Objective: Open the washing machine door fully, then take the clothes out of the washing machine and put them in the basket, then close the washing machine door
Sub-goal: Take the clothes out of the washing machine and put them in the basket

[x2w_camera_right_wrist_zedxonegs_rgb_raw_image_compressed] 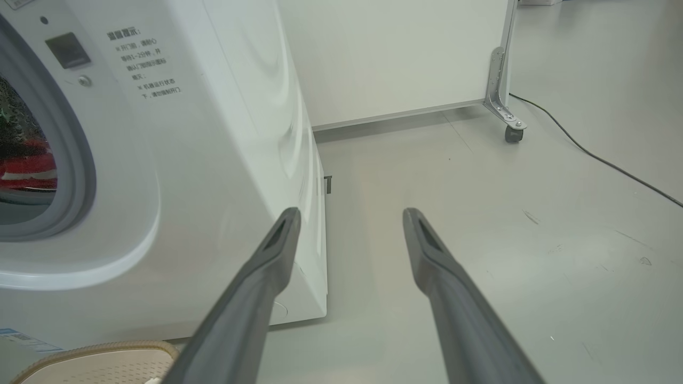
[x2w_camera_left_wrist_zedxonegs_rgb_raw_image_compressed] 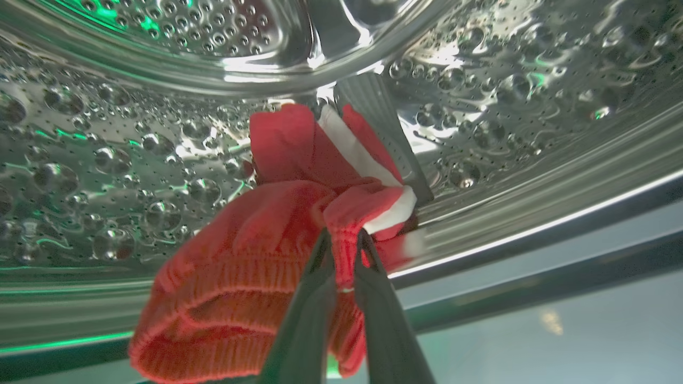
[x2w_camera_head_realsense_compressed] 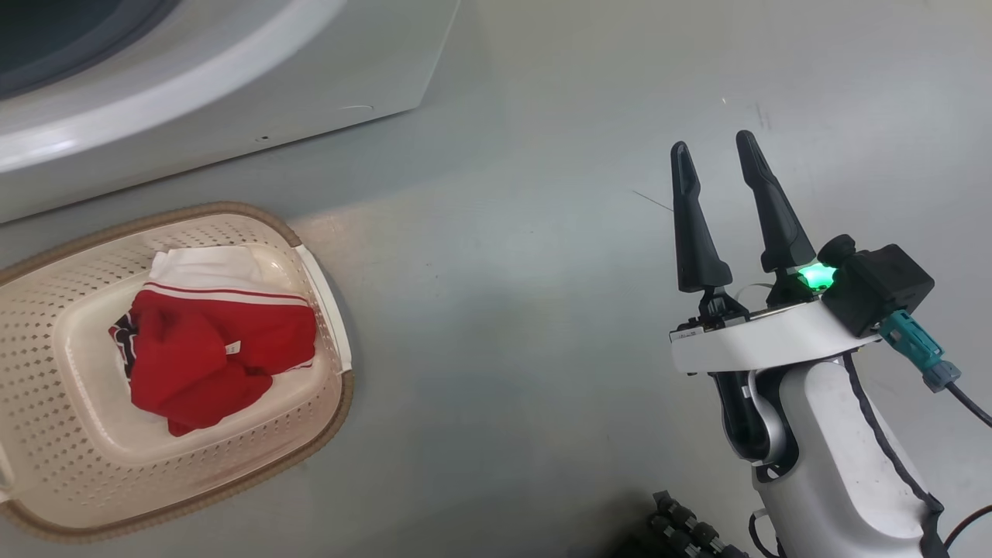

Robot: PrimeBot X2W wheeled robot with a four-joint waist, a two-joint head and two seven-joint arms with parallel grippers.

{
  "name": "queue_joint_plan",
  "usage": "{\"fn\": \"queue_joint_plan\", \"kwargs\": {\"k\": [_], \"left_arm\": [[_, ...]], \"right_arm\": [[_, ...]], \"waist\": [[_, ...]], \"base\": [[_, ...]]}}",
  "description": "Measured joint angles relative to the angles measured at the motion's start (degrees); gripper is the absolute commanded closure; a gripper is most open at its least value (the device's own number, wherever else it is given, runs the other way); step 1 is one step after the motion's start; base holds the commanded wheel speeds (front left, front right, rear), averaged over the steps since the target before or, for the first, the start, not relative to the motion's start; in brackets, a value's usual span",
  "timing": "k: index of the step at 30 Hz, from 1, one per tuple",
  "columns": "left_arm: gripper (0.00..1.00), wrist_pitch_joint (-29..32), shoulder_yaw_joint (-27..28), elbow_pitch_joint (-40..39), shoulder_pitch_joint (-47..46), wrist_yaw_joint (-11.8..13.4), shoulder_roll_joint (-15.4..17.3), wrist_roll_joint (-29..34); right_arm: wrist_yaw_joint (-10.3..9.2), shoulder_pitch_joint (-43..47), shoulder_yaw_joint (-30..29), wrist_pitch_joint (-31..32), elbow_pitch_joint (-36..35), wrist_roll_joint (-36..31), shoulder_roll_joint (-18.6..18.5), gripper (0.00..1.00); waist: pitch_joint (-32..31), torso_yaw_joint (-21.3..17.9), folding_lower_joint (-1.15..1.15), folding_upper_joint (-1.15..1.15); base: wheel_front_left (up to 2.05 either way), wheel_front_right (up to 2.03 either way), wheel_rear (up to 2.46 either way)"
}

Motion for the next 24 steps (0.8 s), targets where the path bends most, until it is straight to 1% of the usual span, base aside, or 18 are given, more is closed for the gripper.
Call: {"fn": "queue_joint_plan", "kwargs": {"k": [4,7,15,24], "left_arm": [[1.0,-3.91,0.22,-1.26,0.29,0.0,-1.7,-0.35],[1.0,-6.09,0.58,-1.72,0.91,0.0,-2.37,-0.57],[1.0,-15.05,1.8,-3.83,5.08,0.0,-5.65,-2.75],[1.0,-25.12,2.7,-7.54,10.59,0.02,-9.68,-4.0]], "right_arm": [[0.03,0.0,-0.68,0.0,0.27,-0.8,-0.02,0.0],[0.05,0.0,-0.8,0.0,0.51,-1.23,-0.02,0.0],[0.26,0.12,-1.68,0.0,1.46,-3.3,-0.04,0.0],[1.1,1.57,-3.23,0.0,2.5,-5.2,-0.07,0.0]], "waist": [[-0.69,1.09,0.0,0.0],[-1.08,1.63,0.0,0.0],[-3.01,3.7,0.0,0.0],[-5.81,6.23,0.0,0.0]], "base": [[0.0,0.0,0.0],[0.0,0.0,0.0],[0.0,0.0,0.0],[0.0,0.0,0.0]]}}
